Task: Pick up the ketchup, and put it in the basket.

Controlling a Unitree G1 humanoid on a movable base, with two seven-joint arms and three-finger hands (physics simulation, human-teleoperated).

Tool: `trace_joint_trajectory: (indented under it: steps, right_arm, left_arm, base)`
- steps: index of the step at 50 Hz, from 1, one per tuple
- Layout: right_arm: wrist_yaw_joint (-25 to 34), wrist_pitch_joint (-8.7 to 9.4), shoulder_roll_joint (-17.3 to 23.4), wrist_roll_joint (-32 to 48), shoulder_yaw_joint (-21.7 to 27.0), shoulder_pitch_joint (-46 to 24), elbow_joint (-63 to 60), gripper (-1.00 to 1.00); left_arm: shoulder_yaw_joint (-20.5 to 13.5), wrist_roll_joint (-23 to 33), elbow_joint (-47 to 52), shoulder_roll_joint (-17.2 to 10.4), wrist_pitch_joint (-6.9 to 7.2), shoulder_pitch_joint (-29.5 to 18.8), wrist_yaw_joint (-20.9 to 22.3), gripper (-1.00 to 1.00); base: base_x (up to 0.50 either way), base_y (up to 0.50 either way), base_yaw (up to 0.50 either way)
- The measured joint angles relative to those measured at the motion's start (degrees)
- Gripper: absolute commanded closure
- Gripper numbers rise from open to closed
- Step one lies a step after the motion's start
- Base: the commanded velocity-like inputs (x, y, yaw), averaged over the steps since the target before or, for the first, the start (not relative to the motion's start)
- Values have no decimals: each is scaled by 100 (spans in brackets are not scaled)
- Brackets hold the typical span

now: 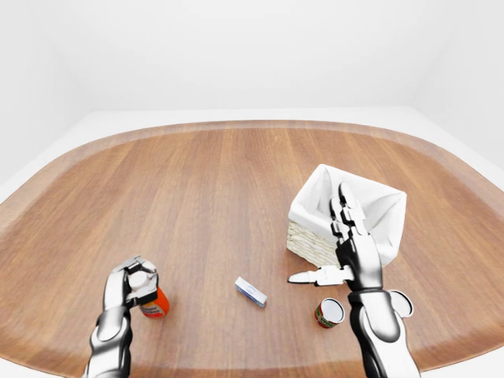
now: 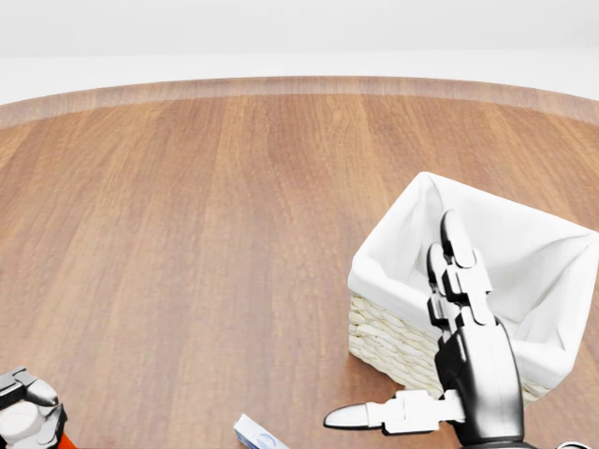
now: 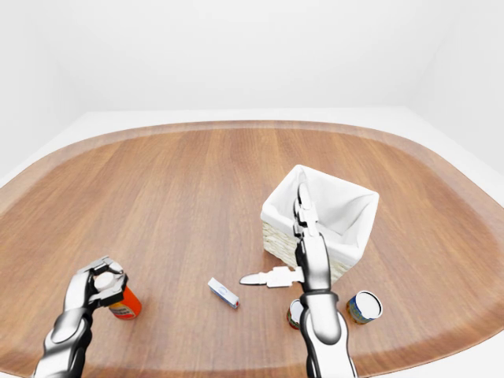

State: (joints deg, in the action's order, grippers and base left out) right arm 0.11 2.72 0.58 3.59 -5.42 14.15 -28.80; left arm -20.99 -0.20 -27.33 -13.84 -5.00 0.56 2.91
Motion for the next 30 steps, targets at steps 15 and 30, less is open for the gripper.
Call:
trace_joint_trajectory:
  steps: [15, 30]
  right_arm:
    - [1, -1, 6, -7, -16, 19, -39, -100]
    - [3, -14, 9, -7, -31, 27, -40, -100]
  left_arm:
    - [33, 184, 425, 50, 0, 114, 5, 93]
    - [-11, 629, 2464, 375, 1, 240, 235, 93]
  base:
    - [0, 0, 0]
    - [0, 0, 0]
